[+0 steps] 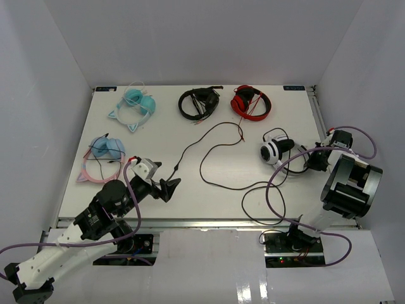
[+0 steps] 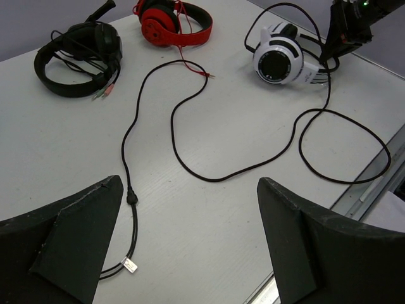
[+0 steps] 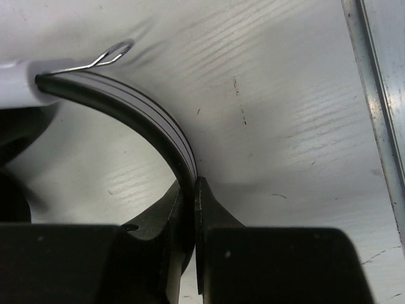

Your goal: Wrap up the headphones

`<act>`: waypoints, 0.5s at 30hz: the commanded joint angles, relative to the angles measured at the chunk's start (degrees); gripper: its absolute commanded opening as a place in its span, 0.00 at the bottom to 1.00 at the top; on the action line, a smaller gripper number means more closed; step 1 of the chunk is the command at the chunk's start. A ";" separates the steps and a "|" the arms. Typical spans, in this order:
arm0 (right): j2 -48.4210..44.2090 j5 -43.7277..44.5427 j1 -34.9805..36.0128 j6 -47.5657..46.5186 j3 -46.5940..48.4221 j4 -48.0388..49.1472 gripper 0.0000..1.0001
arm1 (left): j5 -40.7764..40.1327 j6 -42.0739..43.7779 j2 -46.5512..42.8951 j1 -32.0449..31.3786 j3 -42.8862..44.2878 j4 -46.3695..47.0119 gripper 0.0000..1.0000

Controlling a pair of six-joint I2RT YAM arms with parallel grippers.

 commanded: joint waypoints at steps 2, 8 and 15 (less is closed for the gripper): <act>-5.27 -7.38 0.64 -0.49 -1.73 -1.46 0.08 | 8.14 -0.75 3.33 0.32 -0.58 2.99 0.98; -21.43 -10.12 6.25 -6.84 -2.82 -2.14 0.08 | 18.61 -3.84 11.13 0.32 0.48 5.19 0.98; -36.59 3.84 24.10 -16.61 1.10 0.51 0.08 | 29.36 -7.51 18.05 -0.20 0.55 12.92 0.98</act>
